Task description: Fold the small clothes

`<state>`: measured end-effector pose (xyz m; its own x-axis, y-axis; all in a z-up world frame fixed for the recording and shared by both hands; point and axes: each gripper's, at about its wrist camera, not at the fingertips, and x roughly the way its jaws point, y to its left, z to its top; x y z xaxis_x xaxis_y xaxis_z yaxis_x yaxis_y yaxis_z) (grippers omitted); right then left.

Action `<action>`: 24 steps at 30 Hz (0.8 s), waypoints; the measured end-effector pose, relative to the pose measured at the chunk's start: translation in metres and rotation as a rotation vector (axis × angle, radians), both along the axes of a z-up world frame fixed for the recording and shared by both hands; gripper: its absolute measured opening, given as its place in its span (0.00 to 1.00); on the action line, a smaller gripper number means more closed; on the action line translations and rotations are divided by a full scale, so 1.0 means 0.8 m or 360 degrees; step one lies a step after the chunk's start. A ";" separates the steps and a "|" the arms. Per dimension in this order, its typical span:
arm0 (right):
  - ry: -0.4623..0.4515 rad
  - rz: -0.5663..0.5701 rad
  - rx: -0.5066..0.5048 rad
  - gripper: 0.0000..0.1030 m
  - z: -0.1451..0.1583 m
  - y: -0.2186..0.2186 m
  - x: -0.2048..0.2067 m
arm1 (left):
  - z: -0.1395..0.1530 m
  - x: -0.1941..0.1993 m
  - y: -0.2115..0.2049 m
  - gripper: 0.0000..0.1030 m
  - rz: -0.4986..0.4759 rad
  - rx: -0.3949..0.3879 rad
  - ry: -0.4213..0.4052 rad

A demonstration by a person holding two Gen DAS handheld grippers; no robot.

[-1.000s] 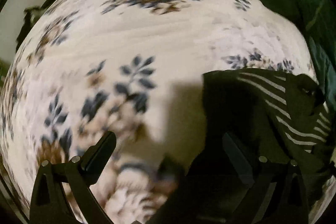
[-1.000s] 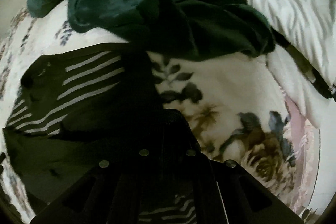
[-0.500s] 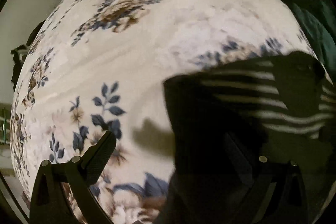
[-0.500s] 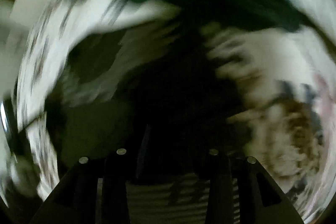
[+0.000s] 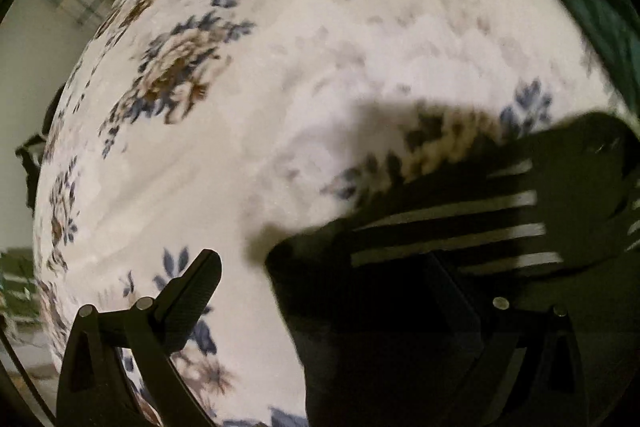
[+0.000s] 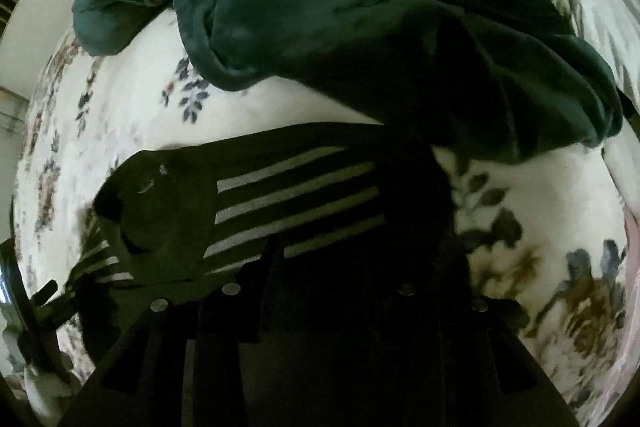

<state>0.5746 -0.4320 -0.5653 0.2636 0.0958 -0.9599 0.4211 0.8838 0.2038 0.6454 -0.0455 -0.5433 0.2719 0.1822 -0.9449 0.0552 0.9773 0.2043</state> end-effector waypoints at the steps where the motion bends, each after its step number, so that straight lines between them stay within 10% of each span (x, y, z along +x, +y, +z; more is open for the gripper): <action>1: -0.0023 0.0014 0.0020 0.38 0.009 -0.001 -0.013 | 0.008 -0.007 0.004 1.00 0.0008 -0.0025 -0.0015; 5: -0.0018 0.0068 0.0024 0.69 0.009 -0.002 -0.063 | 0.026 -0.066 0.017 1.00 0.0038 -0.0096 -0.0059; 13: 0.0260 0.0130 -0.0205 0.70 -0.056 0.024 -0.104 | -0.051 -0.153 0.034 1.00 0.0184 -0.0149 0.0155; 18: 0.0153 0.0140 -0.0273 0.98 -0.008 0.055 -0.120 | 0.009 -0.164 0.023 1.00 0.0204 -0.0197 0.0055; 24: 0.0050 0.0122 -0.0491 1.00 0.085 0.106 -0.158 | 0.105 -0.202 -0.010 1.00 0.0097 -0.0234 -0.0059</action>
